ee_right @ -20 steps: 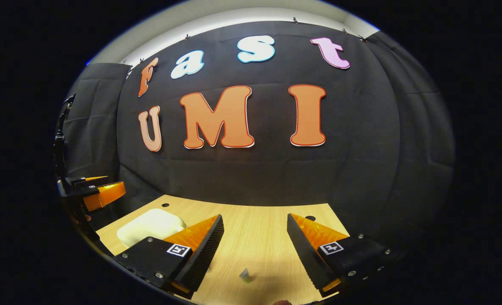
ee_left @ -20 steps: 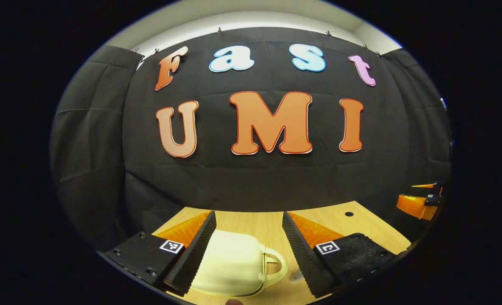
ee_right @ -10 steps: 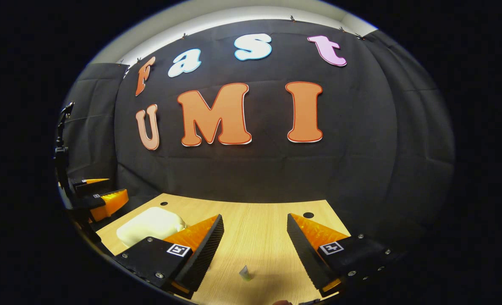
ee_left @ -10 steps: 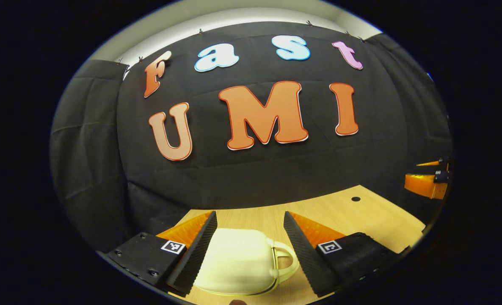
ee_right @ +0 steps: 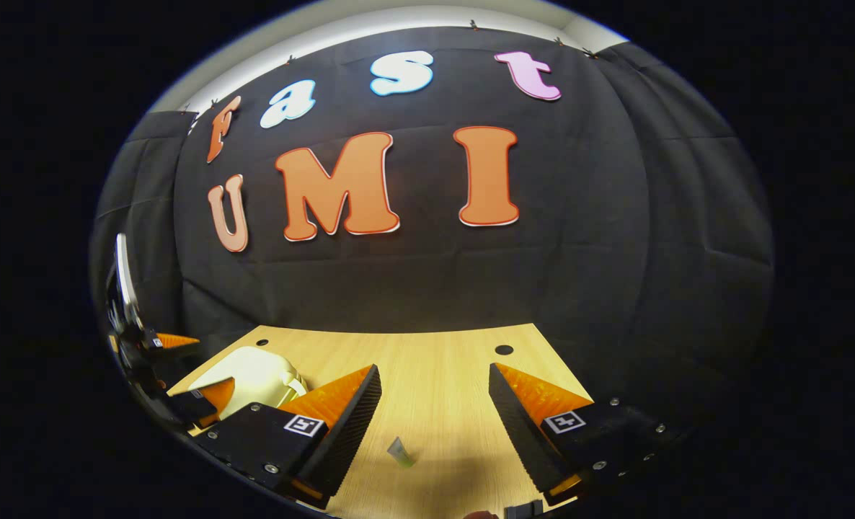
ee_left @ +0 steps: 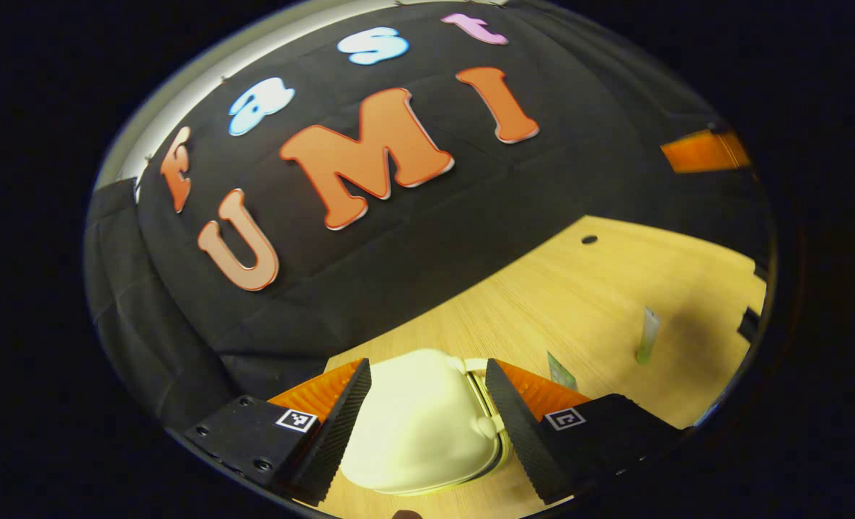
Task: First open the suitcase, pack the skin care products into it, and then close the suitcase.
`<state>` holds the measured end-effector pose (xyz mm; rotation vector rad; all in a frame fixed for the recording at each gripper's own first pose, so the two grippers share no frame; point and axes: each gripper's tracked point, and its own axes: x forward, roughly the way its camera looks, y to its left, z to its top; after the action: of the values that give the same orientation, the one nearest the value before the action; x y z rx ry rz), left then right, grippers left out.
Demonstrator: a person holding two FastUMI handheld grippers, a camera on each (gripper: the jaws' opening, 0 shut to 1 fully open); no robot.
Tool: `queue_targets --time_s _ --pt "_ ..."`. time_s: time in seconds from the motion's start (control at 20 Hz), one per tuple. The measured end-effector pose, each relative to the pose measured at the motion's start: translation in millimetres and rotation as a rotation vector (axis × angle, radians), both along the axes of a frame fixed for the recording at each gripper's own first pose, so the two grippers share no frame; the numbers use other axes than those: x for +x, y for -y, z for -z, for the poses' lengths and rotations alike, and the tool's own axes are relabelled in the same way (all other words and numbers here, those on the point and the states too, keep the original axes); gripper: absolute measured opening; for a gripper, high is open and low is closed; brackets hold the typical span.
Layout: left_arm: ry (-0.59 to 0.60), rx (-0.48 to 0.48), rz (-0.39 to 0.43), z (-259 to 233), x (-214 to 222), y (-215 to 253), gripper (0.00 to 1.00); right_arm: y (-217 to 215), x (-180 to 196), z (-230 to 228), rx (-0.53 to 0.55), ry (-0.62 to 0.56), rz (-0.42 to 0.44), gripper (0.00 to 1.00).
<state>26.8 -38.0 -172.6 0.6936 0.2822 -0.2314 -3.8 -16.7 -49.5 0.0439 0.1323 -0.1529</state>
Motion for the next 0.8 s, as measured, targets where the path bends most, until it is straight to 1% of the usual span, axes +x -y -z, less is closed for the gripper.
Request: queue_targets --time_s 0.25,0.35,0.45,0.5,0.65,0.8 --pt "-0.158 0.211 0.127 83 -9 20 0.99 31 -18 18 0.037 -0.037 0.081 0.95" --pt "-0.157 0.318 0.173 98 -9 20 0.99 45 -29 24 0.038 -0.054 0.117 0.95" --pt "-0.128 0.466 0.214 106 -2 21 0.98 59 -38 28 0.039 -0.059 0.151 0.95" --pt "-0.124 0.523 0.232 115 3 22 0.98 66 -42 31 0.04 -0.065 0.168 0.95" --pt "-0.147 0.638 0.254 134 9 19 0.98 82 -56 39 0.054 -0.083 0.209 0.95" --pt "-0.149 0.702 0.234 136 20 15 0.98 94 -65 42 0.062 -0.087 0.243 0.95"
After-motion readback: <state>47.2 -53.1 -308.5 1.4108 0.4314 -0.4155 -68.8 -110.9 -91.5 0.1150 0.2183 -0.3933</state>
